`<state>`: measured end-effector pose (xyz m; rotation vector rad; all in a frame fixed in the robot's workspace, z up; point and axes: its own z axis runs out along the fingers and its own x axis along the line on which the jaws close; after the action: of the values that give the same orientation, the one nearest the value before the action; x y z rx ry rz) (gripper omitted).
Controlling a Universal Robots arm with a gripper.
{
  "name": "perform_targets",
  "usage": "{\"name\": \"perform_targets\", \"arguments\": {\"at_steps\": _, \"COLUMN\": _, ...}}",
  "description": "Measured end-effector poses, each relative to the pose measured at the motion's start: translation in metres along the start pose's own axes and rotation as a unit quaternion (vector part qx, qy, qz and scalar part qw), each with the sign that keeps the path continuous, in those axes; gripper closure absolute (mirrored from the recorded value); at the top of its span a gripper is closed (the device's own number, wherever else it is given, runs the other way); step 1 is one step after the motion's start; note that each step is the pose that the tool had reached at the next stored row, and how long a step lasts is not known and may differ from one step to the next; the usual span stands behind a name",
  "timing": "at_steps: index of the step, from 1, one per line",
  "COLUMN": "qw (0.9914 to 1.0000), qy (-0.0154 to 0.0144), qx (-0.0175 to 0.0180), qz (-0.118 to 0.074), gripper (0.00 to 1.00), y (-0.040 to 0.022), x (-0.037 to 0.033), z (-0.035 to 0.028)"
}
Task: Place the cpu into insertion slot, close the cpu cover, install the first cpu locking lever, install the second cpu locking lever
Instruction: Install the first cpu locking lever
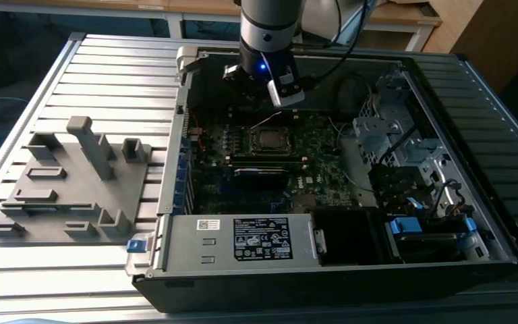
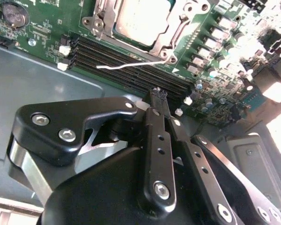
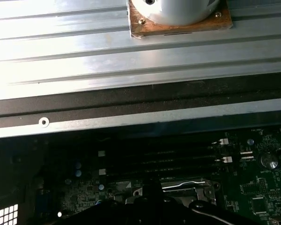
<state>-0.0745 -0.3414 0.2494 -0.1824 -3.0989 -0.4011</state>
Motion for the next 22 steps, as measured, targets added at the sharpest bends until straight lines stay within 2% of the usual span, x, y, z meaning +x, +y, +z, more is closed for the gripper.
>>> {"name": "perform_targets", "arguments": {"at_steps": 4, "qw": 0.99964, "qy": -0.0085, "qx": 0.0009, "qz": 0.026, "gripper": 0.90, "y": -0.0003, "x": 0.0000, "z": 0.0009}}
{"name": "perform_targets", "arguments": {"at_steps": 7, "qw": 0.99862, "qy": -0.0158, "qx": 0.0014, "qz": 0.050, "gripper": 0.90, "y": -0.0005, "x": 0.0000, "z": 0.0016}}
{"name": "perform_targets", "arguments": {"at_steps": 9, "qw": 0.99789, "qy": -0.0196, "qx": 0.0018, "qz": 0.062, "gripper": 0.90, "y": -0.0005, "x": 0.0001, "z": 0.0018}}
{"name": "perform_targets", "arguments": {"at_steps": 12, "qw": 0.99731, "qy": -0.0231, "qx": 0.0014, "qz": 0.070, "gripper": 0.90, "y": 0.0001, "x": 0.0015, "z": 0.0024}}
{"name": "perform_targets", "arguments": {"at_steps": 15, "qw": 0.99725, "qy": -0.0248, "qx": 0.0018, "qz": 0.070, "gripper": 0.90, "y": 0.0042, "x": 0.0029, "z": 0.0042}}
{"name": "perform_targets", "arguments": {"at_steps": 17, "qw": 0.99722, "qy": -0.0259, "qx": 0.0053, "qz": 0.070, "gripper": 0.90, "y": 0.0076, "x": 0.0034, "z": 0.0058}}
{"name": "perform_targets", "arguments": {"at_steps": 18, "qw": 0.99719, "qy": -0.0265, "qx": 0.0083, "qz": 0.070, "gripper": 0.90, "y": 0.0091, "x": 0.0036, "z": 0.0064}}
{"name": "perform_targets", "arguments": {"at_steps": 19, "qw": 0.99714, "qy": -0.0272, "qx": 0.0119, "qz": 0.070, "gripper": 0.90, "y": 0.0100, "x": 0.0037, "z": 0.0068}}
{"name": "perform_targets", "arguments": {"at_steps": 22, "qw": 0.99679, "qy": -0.0301, "qx": 0.0265, "qz": 0.069, "gripper": 0.90, "y": 0.0116, "x": 0.0039, "z": 0.0078}}
